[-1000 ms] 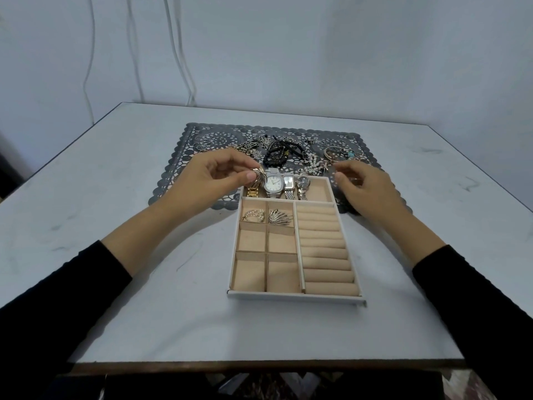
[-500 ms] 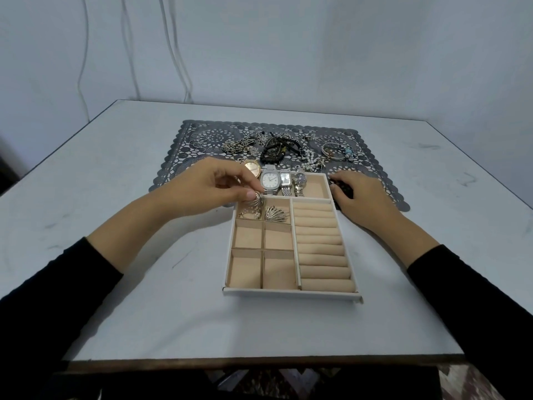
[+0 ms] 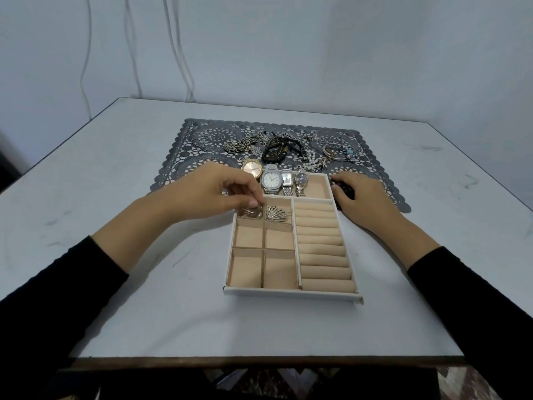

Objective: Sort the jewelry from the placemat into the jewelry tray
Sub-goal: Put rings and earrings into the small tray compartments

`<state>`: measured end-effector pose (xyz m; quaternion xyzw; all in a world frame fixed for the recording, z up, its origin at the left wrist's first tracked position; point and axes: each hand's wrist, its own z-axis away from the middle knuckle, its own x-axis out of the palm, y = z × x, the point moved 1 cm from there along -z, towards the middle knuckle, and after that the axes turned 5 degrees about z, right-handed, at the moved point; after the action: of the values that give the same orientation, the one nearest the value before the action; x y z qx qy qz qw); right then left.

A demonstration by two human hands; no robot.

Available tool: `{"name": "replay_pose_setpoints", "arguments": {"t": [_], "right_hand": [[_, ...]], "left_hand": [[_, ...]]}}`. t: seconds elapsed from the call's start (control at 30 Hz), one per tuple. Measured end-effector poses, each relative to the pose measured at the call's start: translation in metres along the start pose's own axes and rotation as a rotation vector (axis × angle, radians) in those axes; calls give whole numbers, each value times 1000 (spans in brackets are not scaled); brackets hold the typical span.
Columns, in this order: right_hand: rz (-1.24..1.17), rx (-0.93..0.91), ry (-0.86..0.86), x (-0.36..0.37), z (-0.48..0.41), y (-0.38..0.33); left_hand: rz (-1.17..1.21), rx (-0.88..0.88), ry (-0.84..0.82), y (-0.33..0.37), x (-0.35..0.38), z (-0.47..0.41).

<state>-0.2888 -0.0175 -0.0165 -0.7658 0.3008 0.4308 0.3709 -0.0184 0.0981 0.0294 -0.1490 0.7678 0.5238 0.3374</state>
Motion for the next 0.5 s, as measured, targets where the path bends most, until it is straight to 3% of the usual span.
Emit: {"name": "replay_pose_setpoints", "arguments": {"t": [0.5], "right_hand": [[-11,-12,9,-1,1,-1]], "left_hand": [[124,-50,-12,-3,4,-5]]}}
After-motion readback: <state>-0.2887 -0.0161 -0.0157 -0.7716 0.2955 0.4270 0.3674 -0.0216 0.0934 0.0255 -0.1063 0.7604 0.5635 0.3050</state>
